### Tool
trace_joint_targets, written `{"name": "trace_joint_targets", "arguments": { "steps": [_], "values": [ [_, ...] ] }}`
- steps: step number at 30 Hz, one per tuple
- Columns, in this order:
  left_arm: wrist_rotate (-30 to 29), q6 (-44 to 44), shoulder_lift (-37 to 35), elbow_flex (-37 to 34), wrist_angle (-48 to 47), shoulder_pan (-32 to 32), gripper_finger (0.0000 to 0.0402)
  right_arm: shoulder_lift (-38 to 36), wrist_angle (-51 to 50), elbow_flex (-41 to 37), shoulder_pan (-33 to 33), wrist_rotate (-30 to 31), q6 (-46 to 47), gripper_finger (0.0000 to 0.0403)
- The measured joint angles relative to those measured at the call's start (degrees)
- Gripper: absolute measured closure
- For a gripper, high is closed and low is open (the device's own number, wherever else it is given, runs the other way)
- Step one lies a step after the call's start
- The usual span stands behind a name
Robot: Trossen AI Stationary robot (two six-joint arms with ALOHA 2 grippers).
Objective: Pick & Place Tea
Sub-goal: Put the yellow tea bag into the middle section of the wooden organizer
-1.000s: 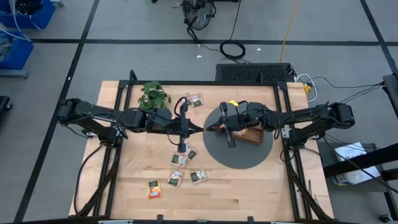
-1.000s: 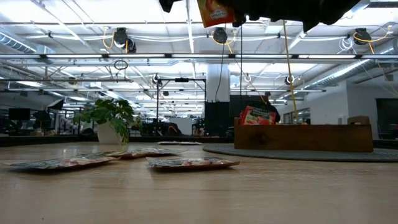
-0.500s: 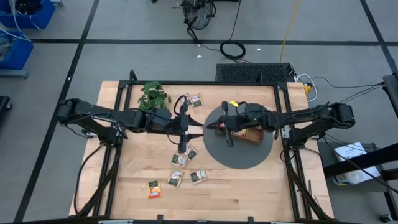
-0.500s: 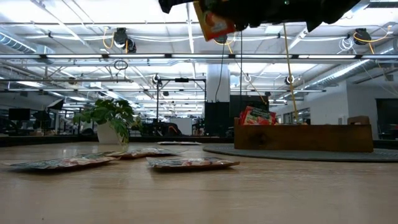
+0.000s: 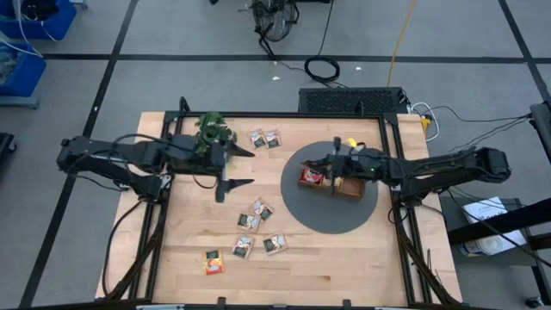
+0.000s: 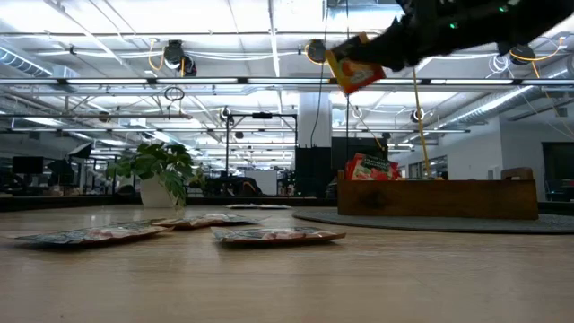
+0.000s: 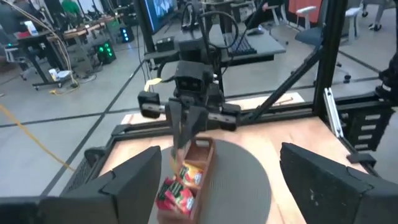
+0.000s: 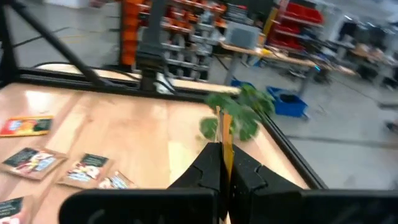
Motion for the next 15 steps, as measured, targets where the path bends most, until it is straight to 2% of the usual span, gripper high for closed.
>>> {"name": "trace_joint_targets", "arguments": {
  "steps": [7, 12, 15],
  "values": [
    [-0.04, -0.03, -1.18, 0.00, -4.12, 0.00, 0.0088, -6.04, 0.78, -9.52, 0.29, 7.39, 8.43, 0.0403],
    [-0.19, 0.04, -0.96, 0.00, -3.35, -0.01, 0.0087, -7.47, 5.40, -16.19, 1.35, 14.67, 13.47, 0.0403],
    [-0.28, 0.06, -0.96, 0.00, -3.07, 0.00, 0.0088, -7.60, 10.28, -19.65, 1.95, 16.39, 14.97, 0.0403]
  ]
}}
